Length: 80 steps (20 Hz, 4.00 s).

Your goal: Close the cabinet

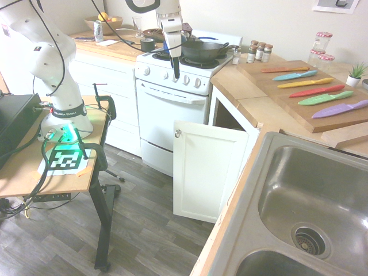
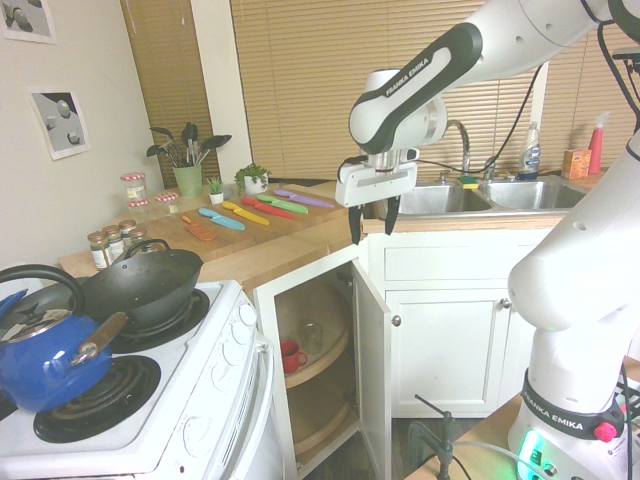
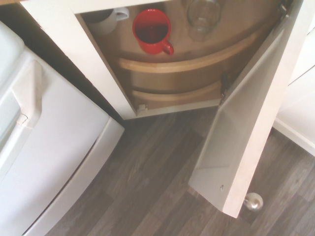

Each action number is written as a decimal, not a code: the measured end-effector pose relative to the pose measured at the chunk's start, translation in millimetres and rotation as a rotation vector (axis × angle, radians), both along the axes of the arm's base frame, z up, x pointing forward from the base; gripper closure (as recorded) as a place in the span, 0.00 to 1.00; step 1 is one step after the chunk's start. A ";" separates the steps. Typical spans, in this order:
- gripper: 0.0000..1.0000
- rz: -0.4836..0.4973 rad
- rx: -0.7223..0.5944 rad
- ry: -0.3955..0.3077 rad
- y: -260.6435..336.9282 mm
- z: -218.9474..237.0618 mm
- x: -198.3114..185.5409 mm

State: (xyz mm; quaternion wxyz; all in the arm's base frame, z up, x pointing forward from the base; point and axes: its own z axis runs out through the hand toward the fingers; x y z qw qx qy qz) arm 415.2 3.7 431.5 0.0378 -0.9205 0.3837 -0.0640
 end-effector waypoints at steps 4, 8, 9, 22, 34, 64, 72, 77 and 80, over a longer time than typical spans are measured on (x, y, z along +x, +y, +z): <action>0.00 0.006 0.000 -0.001 2.8 -7.7 -0.4; 0.00 -0.004 -0.017 -0.002 -14.9 -25.1 5.4; 0.00 -0.004 -0.018 0.000 -24.7 -29.6 7.2; 0.00 0.124 -0.058 0.030 -123.1 -97.9 49.9; 0.00 0.215 -0.127 0.081 -145.8 -165.4 96.8; 1.00 0.388 -0.234 0.132 -123.6 -230.1 128.0; 1.00 0.397 -0.236 0.129 -121.9 -227.9 129.4; 1.00 0.404 -0.233 0.136 -121.4 -228.0 129.5; 1.00 0.422 -0.226 0.144 -117.4 -228.3 130.4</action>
